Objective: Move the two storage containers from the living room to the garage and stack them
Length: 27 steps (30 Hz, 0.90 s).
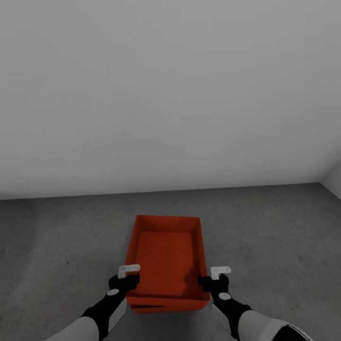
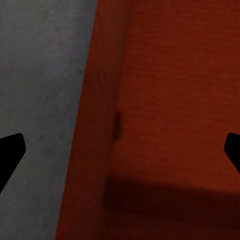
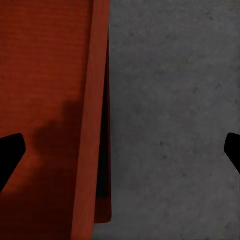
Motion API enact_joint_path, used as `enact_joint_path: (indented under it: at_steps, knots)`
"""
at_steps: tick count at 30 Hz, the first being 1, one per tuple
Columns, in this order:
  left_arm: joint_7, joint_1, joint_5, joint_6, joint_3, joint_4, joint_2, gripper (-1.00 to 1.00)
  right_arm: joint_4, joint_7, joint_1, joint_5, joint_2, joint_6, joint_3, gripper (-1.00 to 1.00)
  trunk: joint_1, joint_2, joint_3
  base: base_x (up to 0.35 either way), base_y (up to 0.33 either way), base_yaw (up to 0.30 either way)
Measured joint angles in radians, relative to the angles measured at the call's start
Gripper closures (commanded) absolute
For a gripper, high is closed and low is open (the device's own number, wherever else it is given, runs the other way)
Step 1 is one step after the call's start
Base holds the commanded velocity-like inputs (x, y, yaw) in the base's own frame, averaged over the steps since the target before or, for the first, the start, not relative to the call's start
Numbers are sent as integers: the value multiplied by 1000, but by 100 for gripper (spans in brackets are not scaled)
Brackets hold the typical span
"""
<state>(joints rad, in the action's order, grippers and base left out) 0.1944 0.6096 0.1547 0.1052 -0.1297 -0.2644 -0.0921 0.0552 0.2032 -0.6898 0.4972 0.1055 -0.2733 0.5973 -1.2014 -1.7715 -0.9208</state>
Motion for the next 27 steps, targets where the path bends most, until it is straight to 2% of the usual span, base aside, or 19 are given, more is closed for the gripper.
enact_joint_path:
  at_steps: [7,27]
  knots:
    - [1,0,2,2,2,0,0,-100,0,0,0,0,0,0,0,-100,0,0,0,0,0,0]
    - [1,0,2,7,3,1,0,-100,0,1,0,1,0,0,0,-100,77,140,63,0,0,0]
